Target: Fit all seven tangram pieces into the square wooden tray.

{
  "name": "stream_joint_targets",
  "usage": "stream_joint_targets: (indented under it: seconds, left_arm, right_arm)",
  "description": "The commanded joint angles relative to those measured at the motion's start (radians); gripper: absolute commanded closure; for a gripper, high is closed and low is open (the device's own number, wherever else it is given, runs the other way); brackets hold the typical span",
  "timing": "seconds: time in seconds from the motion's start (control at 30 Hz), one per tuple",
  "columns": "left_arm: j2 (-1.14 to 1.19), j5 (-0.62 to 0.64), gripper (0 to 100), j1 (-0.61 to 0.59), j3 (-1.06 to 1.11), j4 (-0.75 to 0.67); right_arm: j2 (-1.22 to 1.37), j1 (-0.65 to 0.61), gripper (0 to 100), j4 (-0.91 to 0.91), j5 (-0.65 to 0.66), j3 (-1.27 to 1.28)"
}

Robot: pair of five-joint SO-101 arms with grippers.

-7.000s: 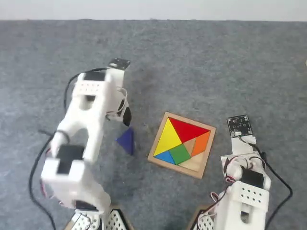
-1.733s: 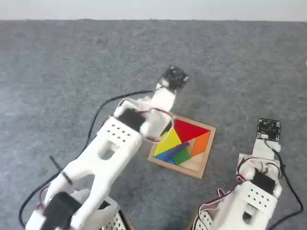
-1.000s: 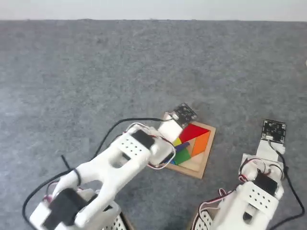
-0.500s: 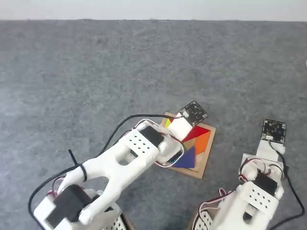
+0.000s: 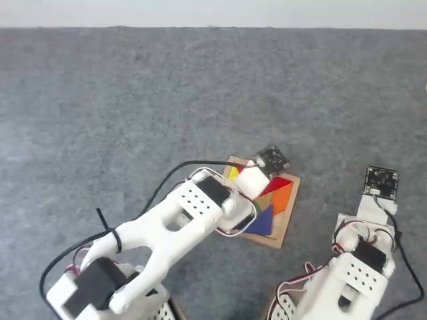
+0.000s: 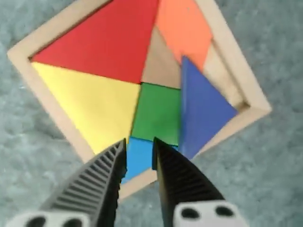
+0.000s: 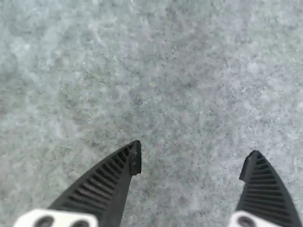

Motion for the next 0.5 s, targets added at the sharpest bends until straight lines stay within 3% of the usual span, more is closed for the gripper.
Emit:
stream_joint_targets:
  seconds: [0.0, 0.23, 0.47]
  left_arm:
    - [0.031, 0.008, 91, 0.051, -0.05, 0.008]
    - [0.229, 0.048, 91, 0.121, -0.186, 0.026]
    - [0.216, 0.043, 91, 0.175, -0.275, 0.094]
  right_arm:
    - [-0.019, -0.016, 65.6, -0.022, -0.009, -0.044]
    - [-0.019, -0.016, 65.6, -0.022, -0.008, -0.044]
    - [-0.019, -0.016, 65.6, -0.022, -0.003, -0.044]
